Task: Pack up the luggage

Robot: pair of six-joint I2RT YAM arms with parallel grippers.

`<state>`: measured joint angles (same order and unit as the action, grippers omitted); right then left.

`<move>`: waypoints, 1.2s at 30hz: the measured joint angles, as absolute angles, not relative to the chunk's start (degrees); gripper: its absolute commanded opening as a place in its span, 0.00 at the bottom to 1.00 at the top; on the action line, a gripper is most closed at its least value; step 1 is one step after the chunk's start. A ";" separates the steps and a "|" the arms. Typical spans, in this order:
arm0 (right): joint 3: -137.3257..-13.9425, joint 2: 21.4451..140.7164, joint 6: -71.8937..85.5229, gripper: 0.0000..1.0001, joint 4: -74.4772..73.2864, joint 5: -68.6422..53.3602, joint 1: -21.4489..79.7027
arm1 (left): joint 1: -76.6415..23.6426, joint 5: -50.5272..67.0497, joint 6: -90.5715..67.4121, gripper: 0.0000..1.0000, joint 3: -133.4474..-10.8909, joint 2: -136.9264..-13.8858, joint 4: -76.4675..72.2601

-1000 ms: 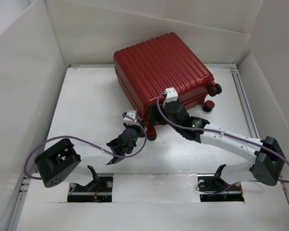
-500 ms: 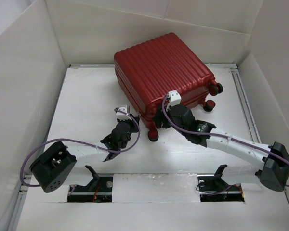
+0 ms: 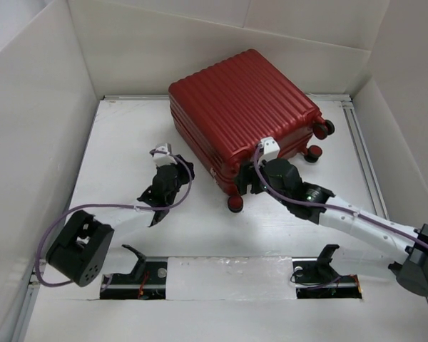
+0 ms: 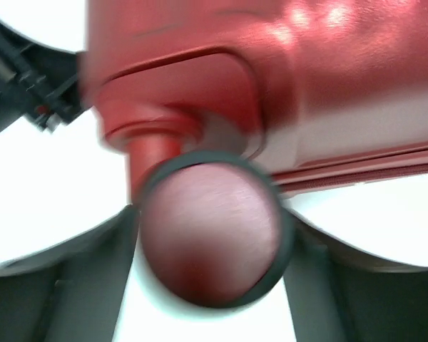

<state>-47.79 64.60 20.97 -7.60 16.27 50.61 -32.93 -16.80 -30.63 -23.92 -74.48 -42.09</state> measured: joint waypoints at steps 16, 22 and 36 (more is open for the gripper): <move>-53.52 40.69 19.44 1.00 -19.03 22.68 53.74 | -36.71 -17.06 -35.92 1.00 -22.17 -28.45 -15.18; -55.05 28.34 20.75 1.00 -21.08 34.57 53.74 | -36.91 -9.13 -35.88 1.00 -26.72 -29.58 -8.19; -51.46 1.98 30.20 1.00 -28.27 57.14 53.71 | -36.91 0.89 -35.62 1.00 -28.56 -24.99 -5.34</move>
<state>-51.46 1.98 30.20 -28.27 57.14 53.71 -36.91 0.89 -35.62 -28.56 -24.99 -5.34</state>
